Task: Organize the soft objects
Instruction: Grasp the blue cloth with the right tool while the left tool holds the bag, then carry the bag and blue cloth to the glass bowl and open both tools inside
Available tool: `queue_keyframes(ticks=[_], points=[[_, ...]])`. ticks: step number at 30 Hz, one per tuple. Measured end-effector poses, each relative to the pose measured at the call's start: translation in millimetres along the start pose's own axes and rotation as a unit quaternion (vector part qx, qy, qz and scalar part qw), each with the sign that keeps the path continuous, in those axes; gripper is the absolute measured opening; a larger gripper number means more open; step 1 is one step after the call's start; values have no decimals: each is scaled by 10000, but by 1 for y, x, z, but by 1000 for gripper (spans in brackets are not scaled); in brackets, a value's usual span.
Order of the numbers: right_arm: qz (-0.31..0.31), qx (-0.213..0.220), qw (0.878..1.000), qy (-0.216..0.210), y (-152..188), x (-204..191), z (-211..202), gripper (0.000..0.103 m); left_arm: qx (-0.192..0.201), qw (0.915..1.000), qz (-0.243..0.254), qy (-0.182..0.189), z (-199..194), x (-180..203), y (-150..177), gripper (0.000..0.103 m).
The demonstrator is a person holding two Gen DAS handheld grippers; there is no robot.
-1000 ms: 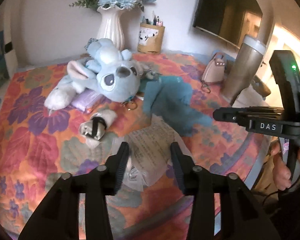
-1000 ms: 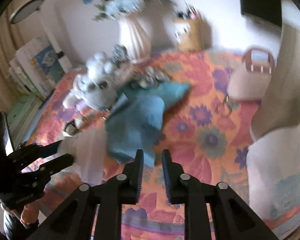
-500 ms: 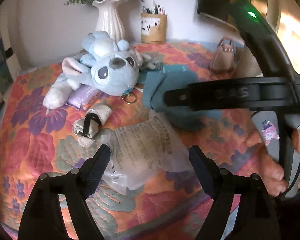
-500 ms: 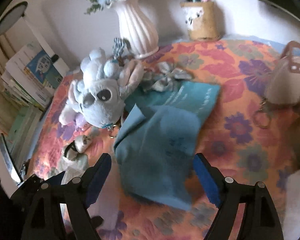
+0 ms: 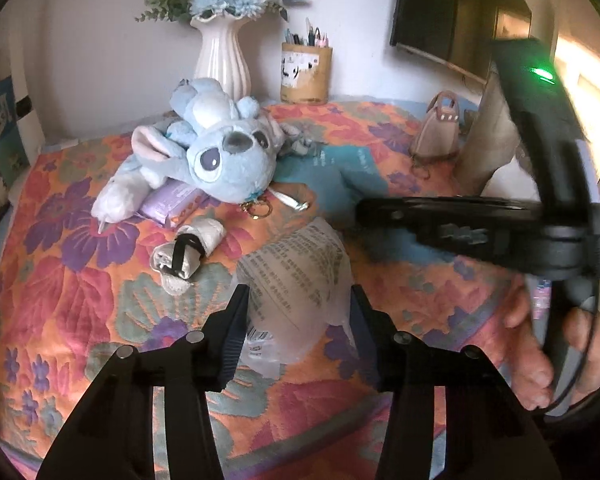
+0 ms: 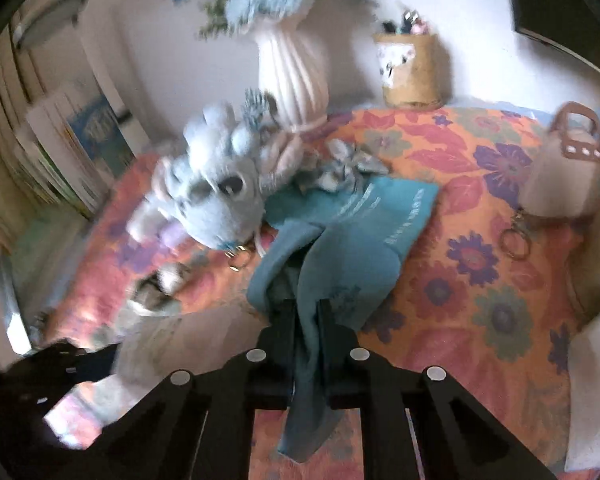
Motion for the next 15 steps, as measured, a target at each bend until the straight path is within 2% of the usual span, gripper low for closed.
queue_keyframes(ticks=[5,15], points=[[70,438,9990,-23,-6,7,-44,10,259,9994,35,214,-17,14,-10,45],[243,844,9961,-81,-2,21,-104,9,509,9965,450,487,-34,59,-22,45]])
Point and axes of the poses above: each gripper's, at about its wrist camera, not at the fingertips, and z roughly the way its jaws point, x to its right, y to its underside, the point moved 5 cm from there along z, roughly the way its jaws point, and after that the axes turned 3 degrees about -z, right-handed, at the moved point
